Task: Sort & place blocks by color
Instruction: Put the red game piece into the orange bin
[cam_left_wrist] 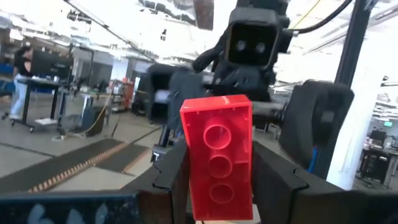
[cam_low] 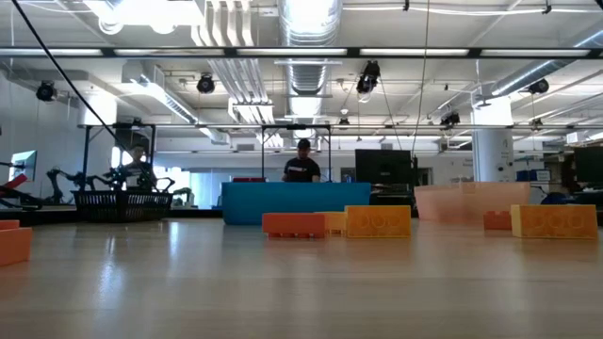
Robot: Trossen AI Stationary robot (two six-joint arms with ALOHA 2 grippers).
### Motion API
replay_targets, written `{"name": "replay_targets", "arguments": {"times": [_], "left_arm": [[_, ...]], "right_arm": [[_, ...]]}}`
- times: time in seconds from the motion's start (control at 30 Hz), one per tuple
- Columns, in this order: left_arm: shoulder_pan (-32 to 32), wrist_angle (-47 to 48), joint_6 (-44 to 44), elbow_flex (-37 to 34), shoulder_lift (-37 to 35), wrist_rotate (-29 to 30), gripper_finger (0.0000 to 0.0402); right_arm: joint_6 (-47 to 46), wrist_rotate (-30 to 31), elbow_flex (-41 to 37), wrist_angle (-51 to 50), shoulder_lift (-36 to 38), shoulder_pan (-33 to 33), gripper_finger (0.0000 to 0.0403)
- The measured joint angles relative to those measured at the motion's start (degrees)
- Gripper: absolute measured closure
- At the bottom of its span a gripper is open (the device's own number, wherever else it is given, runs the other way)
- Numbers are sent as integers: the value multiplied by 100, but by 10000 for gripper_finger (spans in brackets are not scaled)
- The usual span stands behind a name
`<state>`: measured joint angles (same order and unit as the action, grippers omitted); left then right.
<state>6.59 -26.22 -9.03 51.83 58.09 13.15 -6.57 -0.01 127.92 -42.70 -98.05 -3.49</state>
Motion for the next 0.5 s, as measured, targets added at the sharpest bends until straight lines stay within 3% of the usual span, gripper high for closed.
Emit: {"name": "replay_targets", "arguments": {"times": [0.3,0.5], "left_arm": [[4,-672,41,-2,385,-219,286],[4,-683,39,-13,368,-221,286]], "right_arm": [[-147,7,-9,66,-152,44,91],[-104,11,-9,103,-112,52,126]]}}
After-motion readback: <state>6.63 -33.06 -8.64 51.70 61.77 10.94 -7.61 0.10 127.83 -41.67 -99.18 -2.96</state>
